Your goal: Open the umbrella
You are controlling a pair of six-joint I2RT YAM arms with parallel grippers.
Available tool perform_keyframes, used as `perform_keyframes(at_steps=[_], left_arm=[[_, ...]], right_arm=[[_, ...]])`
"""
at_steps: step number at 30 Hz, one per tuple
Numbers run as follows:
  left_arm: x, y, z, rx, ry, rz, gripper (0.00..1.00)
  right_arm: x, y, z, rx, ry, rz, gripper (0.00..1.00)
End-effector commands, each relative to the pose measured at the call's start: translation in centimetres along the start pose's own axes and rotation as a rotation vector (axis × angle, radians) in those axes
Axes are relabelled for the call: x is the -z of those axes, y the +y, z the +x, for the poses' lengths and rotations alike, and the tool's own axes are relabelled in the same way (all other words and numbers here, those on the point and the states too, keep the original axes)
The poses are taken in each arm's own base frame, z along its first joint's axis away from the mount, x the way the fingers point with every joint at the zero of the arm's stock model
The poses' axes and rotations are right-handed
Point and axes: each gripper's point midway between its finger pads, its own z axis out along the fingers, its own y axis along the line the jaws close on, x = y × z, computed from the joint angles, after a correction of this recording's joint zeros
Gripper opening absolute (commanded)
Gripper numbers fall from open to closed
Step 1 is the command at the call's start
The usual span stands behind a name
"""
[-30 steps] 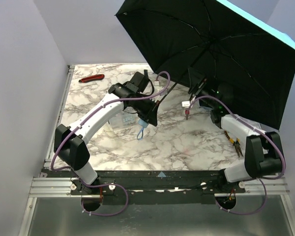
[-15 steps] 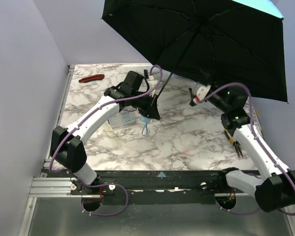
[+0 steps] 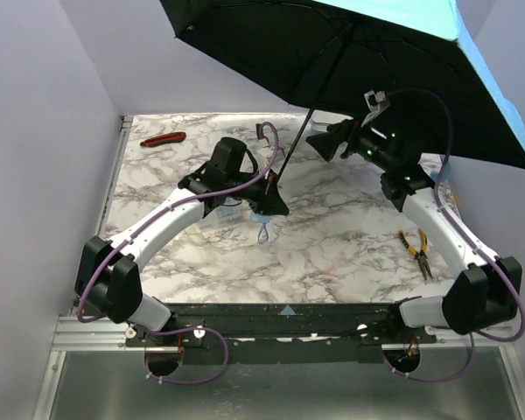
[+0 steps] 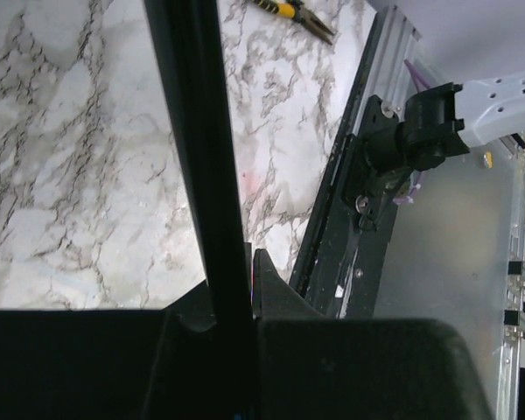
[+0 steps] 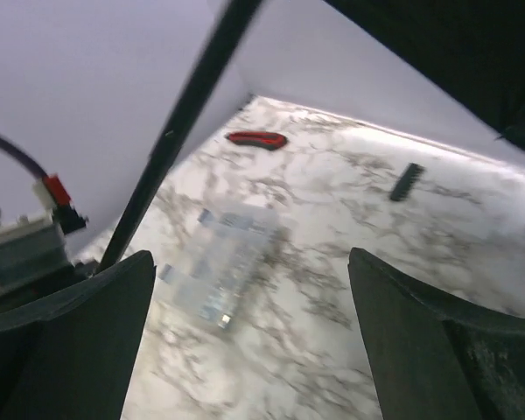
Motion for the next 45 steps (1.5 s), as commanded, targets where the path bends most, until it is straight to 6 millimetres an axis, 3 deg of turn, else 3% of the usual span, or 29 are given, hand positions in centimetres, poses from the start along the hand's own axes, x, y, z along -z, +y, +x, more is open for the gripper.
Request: perform_keyframes(at_steps=[1, 6, 13, 18, 20, 23, 24, 25, 27, 29, 31, 38, 45], left_arm=[[1.1, -4.0, -4.7, -0.229, -0.204, 0.160, 0.00], [1.3, -5.3, -4.9, -0.231, -0.231, 0.239, 0.00], [1.7, -6.7, -4.6, -0.246, -0.237, 0.313, 0.00], [1.8, -7.2, -4.3, -0.257, -0.227, 0.357, 0.00], [1.8, -7.3, -4.3, -0.253, -0.227, 0.361, 0.00], [1.7, -6.8, -4.3, -0.234, -0.227, 0.333, 0.00], [1.7, -6.5, -4.5, -0.227, -0.231, 0.303, 0.03], [1.8, -6.1, -4.5, -0.211, -0.227, 0.277, 0.15], [2.5, -5.0, -5.0, -0.195, -0.238, 0.206, 0.47], [3.7, -3.6, -5.6, -0.187, -0.264, 0.121, 0.65], [5.2, -2.5, -5.7, -0.175, -0.274, 0.055, 0.98], [9.5, -0.2, -3.5, -0.236, -0.278, -0.157, 0.98], [11.1, 2.9, -1.3, -0.251, -0.242, -0.341, 0.98]], right_arm=[[-1.5, 3.1, -4.2, -0.237, -0.161, -0.136, 0.93], [-2.0, 5.3, -5.9, -0.327, -0.222, -0.287, 0.92], [-3.4, 5.7, -7.5, -0.400, -0.237, -0.343, 0.85], [-4.1, 6.6, -9.2, -0.422, -0.254, -0.378, 0.58], [-4.4, 6.8, -9.6, -0.438, -0.261, -0.379, 0.39], [-4.5, 7.0, -10.0, -0.436, -0.268, -0.368, 0.01], [-4.5, 6.7, -9.9, -0.431, -0.270, -0.349, 0.00], [-4.7, 6.1, -9.9, -0.430, -0.273, -0.306, 0.00], [-5.0, 4.0, -9.3, -0.430, -0.252, -0.157, 0.00], [-4.8, 2.3, -8.5, -0.397, -0.221, -0.033, 0.00], [-4.1, 0.8, -7.6, -0.398, -0.197, 0.089, 0.00], [0.7, -3.9, -5.2, -0.268, -0.130, 0.471, 0.00], [5.0, -7.0, -3.5, -0.057, -0.043, 0.702, 0.00]])
